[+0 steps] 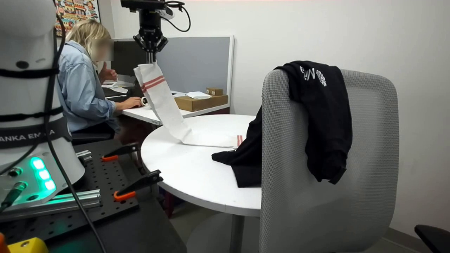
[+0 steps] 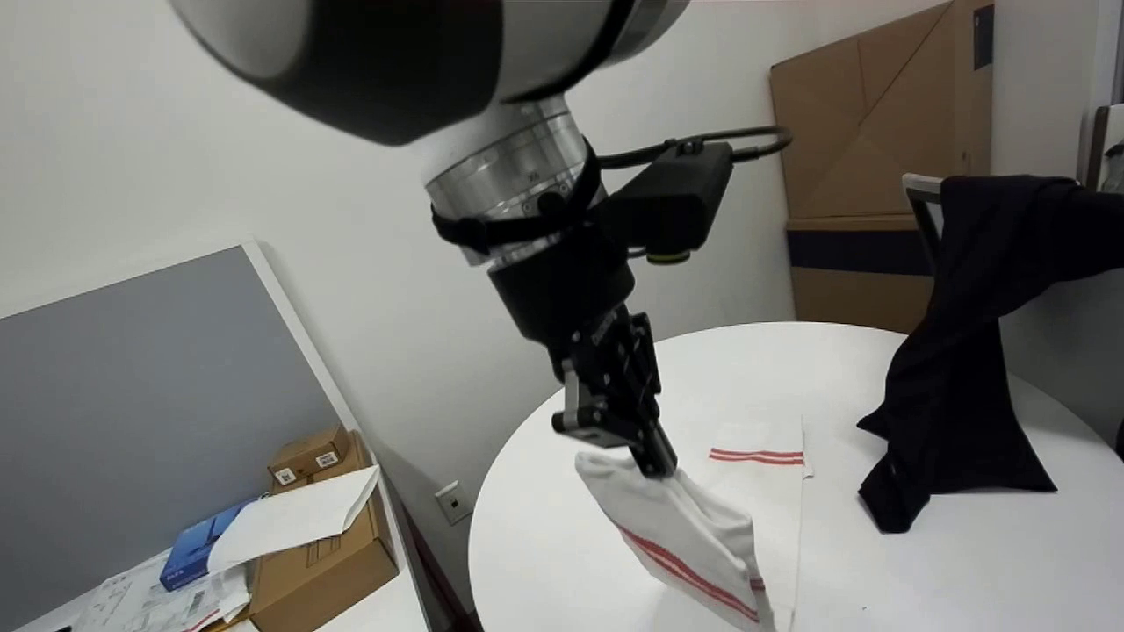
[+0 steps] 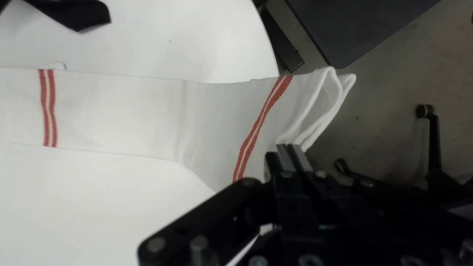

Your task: Unfold the black t-shirt, hang the t-shirt on the backrest of the grey chair, fold the red and white towel three times over

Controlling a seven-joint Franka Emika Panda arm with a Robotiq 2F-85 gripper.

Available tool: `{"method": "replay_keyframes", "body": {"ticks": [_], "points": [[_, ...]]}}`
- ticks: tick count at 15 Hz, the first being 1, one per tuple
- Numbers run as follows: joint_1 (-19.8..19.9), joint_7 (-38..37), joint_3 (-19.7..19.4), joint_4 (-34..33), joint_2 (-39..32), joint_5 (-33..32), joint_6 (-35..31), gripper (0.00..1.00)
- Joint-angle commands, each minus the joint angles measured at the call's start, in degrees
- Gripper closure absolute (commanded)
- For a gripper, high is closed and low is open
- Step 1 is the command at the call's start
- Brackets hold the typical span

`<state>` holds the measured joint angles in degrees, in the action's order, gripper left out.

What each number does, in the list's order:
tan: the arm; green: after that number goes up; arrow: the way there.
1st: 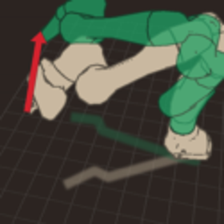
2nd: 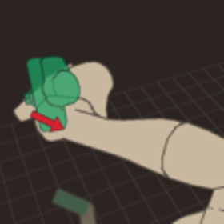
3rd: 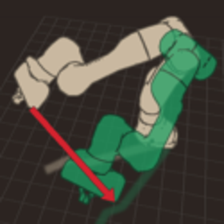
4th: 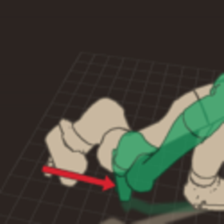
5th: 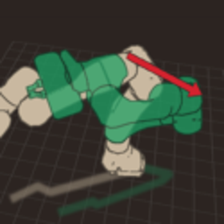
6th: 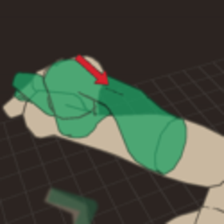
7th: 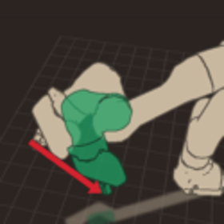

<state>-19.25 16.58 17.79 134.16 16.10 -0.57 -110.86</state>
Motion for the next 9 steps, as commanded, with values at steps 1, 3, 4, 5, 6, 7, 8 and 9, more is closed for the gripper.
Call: {"method": "replay_keyframes", "body": {"ticks": [1,3,4,5,6,7,8,9], "points": [[2.97,-1.25,-2.67,-4.93,-0.97,-4.78,2.68,0.99],[4.90,-0.62,-4.21,-7.76,-2.24,-7.81,3.46,0.99],[5.86,-0.17,-4.93,-9.61,-3.26,-9.29,4.00,0.99],[6.62,0.09,-5.56,-11.16,-3.98,-10.50,4.38,0.99],[7.47,0.59,-6.28,-12.93,-4.91,-11.67,4.97,0.99],[8.16,0.85,-6.86,-14.46,-5.79,-12.77,5.45,0.99],[8.80,1.61,-7.49,-16.11,-6.85,-13.60,6.26,0.99],[9.45,2.39,-8.08,-17.41,-7.93,-14.84,7.11,0.99]]}}
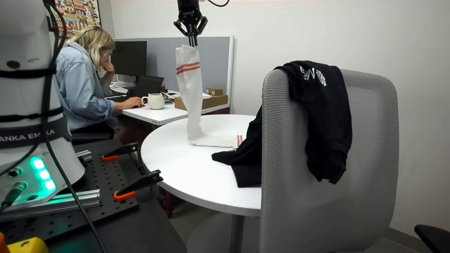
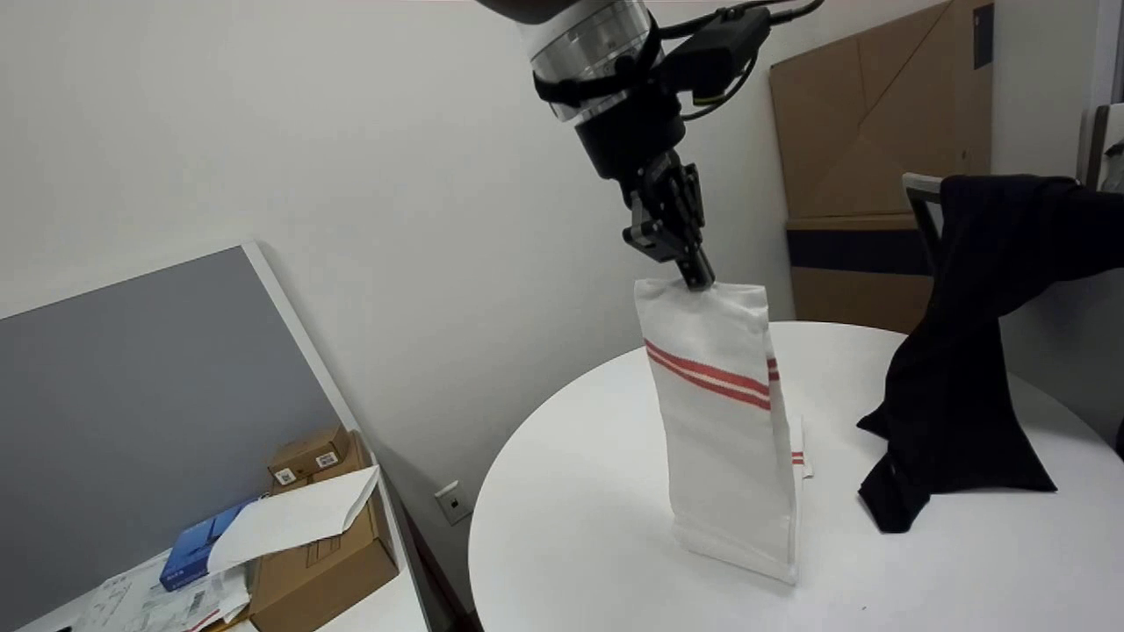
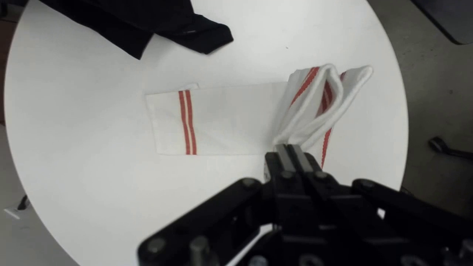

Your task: Unfold the black t-shirt, hang the t-shirt on the backrest of the grey chair, fold the red and white towel three times over

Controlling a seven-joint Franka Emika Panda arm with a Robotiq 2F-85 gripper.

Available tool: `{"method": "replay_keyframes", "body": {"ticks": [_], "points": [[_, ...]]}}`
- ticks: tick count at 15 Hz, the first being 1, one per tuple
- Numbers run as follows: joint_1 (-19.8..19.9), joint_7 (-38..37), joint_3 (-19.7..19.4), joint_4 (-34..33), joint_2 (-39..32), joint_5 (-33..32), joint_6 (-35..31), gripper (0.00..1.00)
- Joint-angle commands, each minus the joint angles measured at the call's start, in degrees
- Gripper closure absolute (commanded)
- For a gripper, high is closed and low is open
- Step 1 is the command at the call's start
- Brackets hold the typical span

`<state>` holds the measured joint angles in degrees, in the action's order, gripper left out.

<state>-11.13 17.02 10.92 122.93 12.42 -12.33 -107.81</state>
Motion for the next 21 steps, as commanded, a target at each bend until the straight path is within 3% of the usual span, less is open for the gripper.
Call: {"method": "replay_keyframes", "body": {"ticks": [1,13,21], "points": [[1.87,2.19,-1.65,-7.19,-5.28,-4.22,4.58,0.99],[6.17,1.54,-5.97,-23.80,-17.41,-17.19,5.48,0.99],[6.09,-0.51,-6.70,-24.82,-22.80,-25.74,2.51,0.99]]}}
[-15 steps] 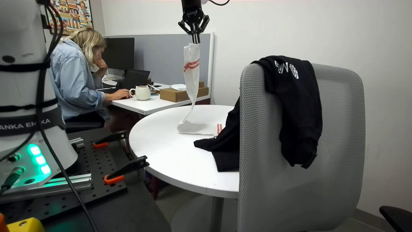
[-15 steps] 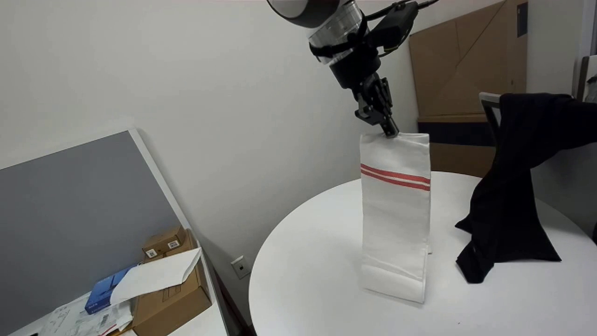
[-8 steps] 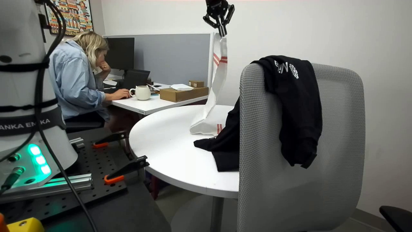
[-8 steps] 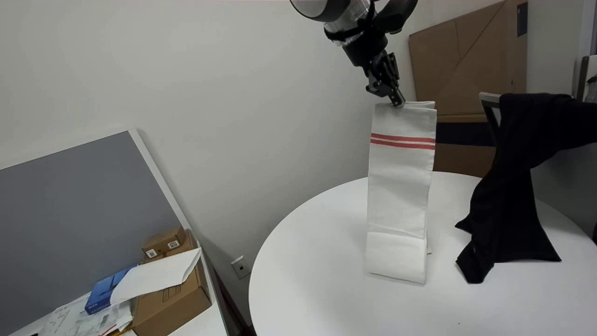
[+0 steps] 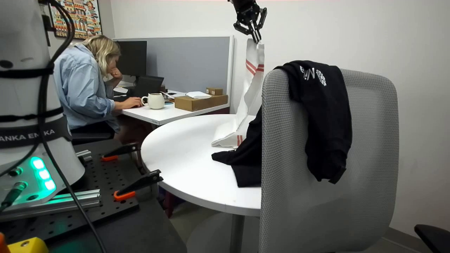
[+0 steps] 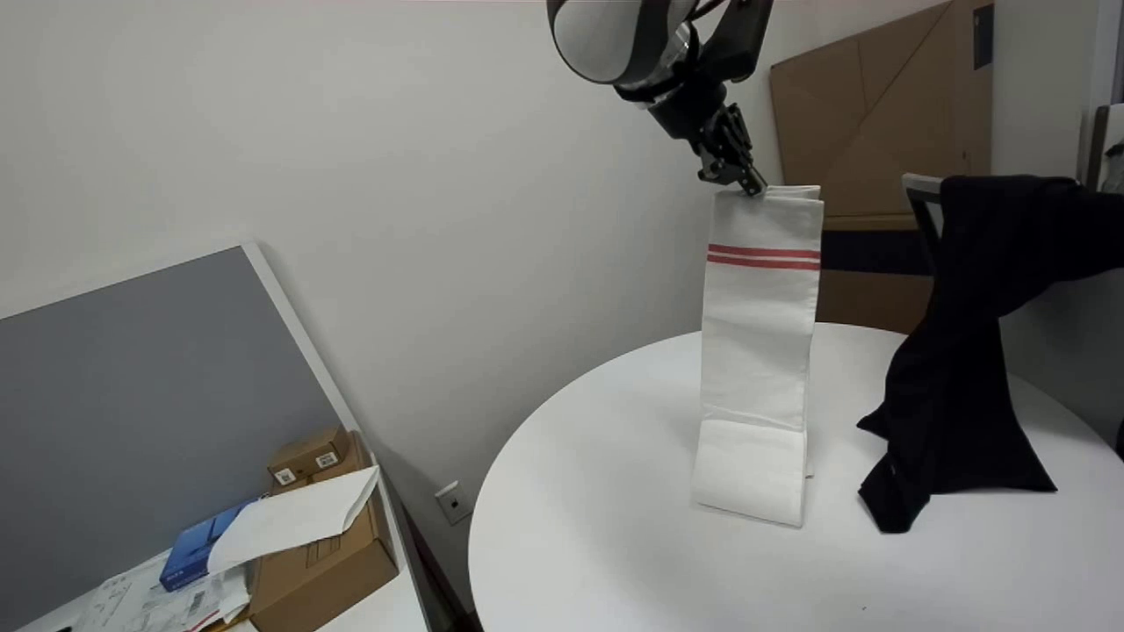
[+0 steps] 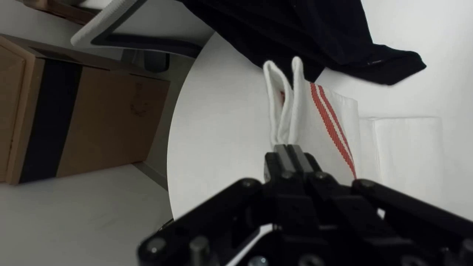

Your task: Unfold the black t-shirt, hang the t-shirt on the backrest of the grey chair, fold the red and white towel three times over

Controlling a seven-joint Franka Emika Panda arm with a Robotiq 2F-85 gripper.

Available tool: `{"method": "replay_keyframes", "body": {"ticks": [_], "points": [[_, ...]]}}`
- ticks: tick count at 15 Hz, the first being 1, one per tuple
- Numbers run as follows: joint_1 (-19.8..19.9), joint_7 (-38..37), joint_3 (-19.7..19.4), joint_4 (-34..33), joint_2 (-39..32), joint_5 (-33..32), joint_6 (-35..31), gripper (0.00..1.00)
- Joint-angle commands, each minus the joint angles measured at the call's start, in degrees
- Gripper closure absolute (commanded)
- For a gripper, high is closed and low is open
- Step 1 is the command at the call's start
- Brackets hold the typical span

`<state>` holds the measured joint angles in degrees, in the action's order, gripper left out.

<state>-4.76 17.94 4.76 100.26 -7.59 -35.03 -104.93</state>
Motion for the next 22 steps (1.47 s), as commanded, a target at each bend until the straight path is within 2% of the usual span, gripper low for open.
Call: {"method": "replay_keyframes", "body": {"ticks": [1,6,12,14,17,22], "points": [[-0.10,-2.36,-0.87,-3.43,-4.38,-4.05,-0.63,0.99],[0.58,-6.31,-3.41,-9.17,-11.10,-10.67,-3.15,0.99],[1.09,-9.03,-5.08,-14.08,-18.16,-11.13,-4.91,0.99],[1.30,-9.88,-5.41,-12.27,-18.88,-11.01,-5.11,0.99],[0.43,-11.02,-5.09,-5.15,-18.70,-12.37,-5.92,0.99],[-2.69,-11.07,-0.75,8.24,-16.87,-10.80,-6.85,0.99]]}}
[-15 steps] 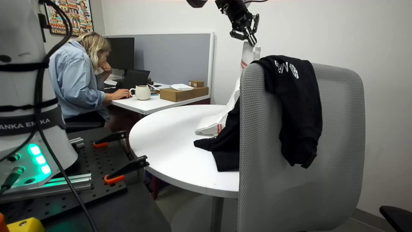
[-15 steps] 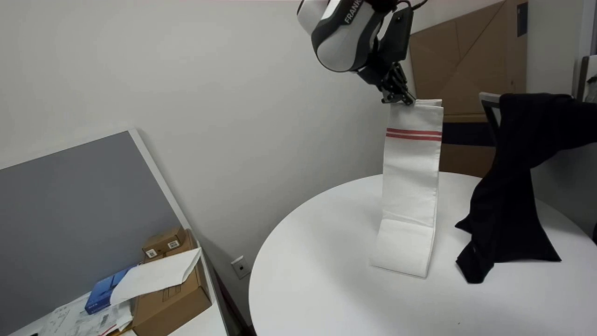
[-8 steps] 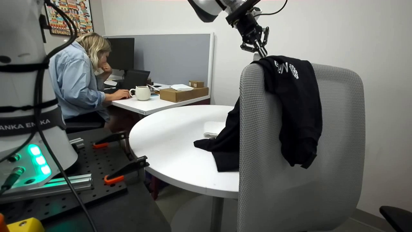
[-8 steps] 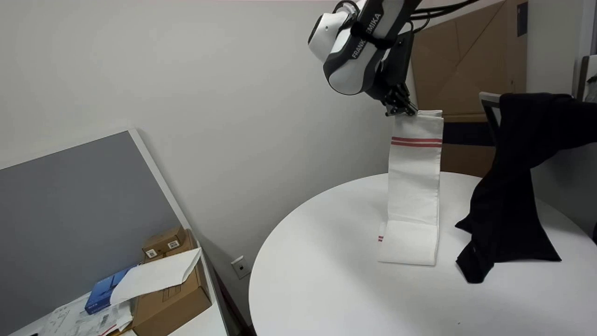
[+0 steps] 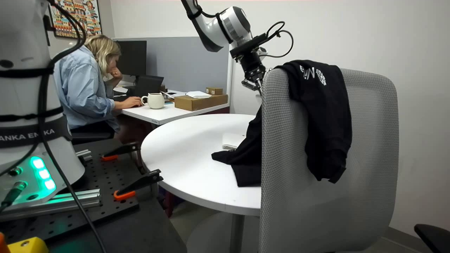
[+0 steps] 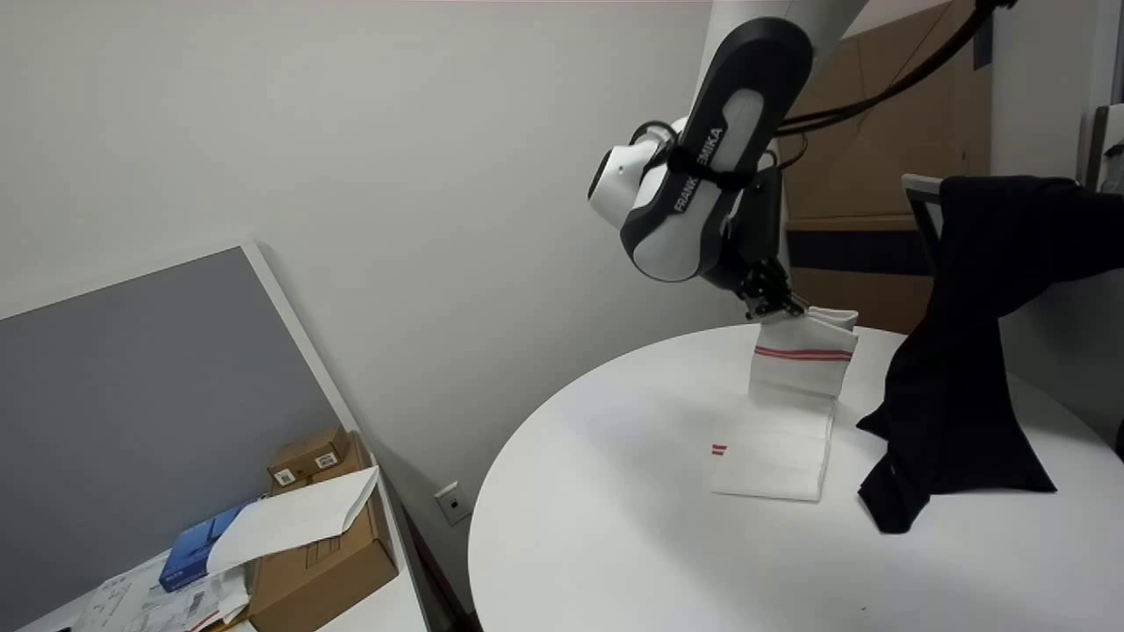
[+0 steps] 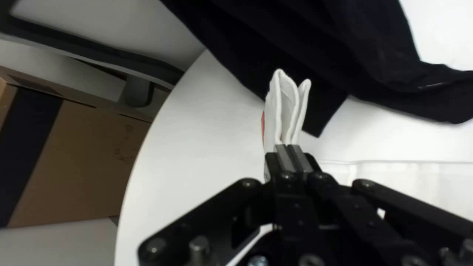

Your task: Unfold the black t-shirt, hang the t-shirt on the backrest of the grey chair, fold the red and white towel three times over

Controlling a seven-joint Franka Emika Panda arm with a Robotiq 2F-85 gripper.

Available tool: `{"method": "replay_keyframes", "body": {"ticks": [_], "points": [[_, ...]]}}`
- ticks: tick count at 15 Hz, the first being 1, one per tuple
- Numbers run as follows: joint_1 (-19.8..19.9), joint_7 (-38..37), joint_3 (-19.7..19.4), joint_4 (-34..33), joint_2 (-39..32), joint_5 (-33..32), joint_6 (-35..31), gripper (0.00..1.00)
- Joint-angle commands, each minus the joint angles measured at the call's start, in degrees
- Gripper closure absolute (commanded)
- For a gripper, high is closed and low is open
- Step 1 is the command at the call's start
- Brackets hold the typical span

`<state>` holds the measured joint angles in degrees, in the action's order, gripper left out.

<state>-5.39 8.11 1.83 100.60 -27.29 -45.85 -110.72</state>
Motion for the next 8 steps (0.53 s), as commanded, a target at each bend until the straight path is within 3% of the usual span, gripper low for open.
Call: {"method": "replay_keyframes", "body": {"ticks": [1,8], "points": [[-3.03,-1.46,3.43,9.99,3.16,0.39,-0.96,0.99],[-7.98,-1.65,9.77,17.41,4.95,3.70,-0.85,0.99]]}}
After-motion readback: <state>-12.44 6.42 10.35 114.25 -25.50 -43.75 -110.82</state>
